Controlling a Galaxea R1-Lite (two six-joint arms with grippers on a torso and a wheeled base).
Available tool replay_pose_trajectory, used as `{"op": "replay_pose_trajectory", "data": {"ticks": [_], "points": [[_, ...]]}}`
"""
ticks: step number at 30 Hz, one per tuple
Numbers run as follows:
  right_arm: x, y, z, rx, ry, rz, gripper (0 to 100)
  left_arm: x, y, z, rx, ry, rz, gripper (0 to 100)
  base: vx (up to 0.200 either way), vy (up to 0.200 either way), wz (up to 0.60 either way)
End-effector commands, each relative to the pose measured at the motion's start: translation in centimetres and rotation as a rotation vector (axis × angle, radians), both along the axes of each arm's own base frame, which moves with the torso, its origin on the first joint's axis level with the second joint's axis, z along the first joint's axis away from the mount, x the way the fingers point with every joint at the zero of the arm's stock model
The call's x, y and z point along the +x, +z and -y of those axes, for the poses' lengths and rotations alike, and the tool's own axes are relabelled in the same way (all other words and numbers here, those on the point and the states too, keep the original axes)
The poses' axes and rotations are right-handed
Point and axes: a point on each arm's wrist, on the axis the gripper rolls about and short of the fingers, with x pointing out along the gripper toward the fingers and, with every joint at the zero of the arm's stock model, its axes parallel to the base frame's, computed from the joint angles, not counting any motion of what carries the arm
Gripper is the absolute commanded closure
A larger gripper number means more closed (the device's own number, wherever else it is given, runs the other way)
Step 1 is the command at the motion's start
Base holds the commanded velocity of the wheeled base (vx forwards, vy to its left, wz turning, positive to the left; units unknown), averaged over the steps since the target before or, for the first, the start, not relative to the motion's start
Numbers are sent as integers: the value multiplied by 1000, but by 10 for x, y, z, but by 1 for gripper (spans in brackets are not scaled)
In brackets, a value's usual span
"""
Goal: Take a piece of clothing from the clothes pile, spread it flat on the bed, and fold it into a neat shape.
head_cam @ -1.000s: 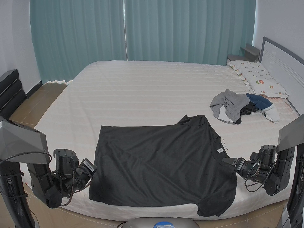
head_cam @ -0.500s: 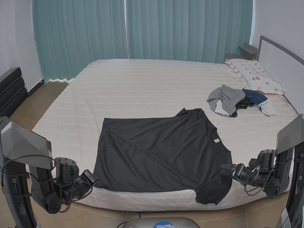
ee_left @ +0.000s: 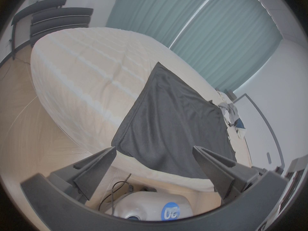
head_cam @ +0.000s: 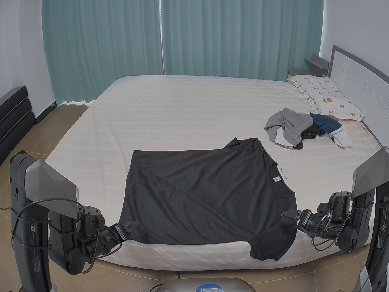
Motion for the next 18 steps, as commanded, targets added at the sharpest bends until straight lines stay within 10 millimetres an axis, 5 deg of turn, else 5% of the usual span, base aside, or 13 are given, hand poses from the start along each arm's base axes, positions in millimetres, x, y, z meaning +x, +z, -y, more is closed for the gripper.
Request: {"op": "replay_pose_trajectory", "data": {"ticks": [1,7,18], "points": [[0,-1,0,2,2,4,0,3,-11,-11,11,-68,-19,0,0,0,0],[-1,-6,-4,1,23,-12,0,27,-12,-40,55,-238,100,0,0,0,0],[-1,-15,-6,18,47,-45,0,41,-31,-41,60,-318,76,0,0,0,0]]}}
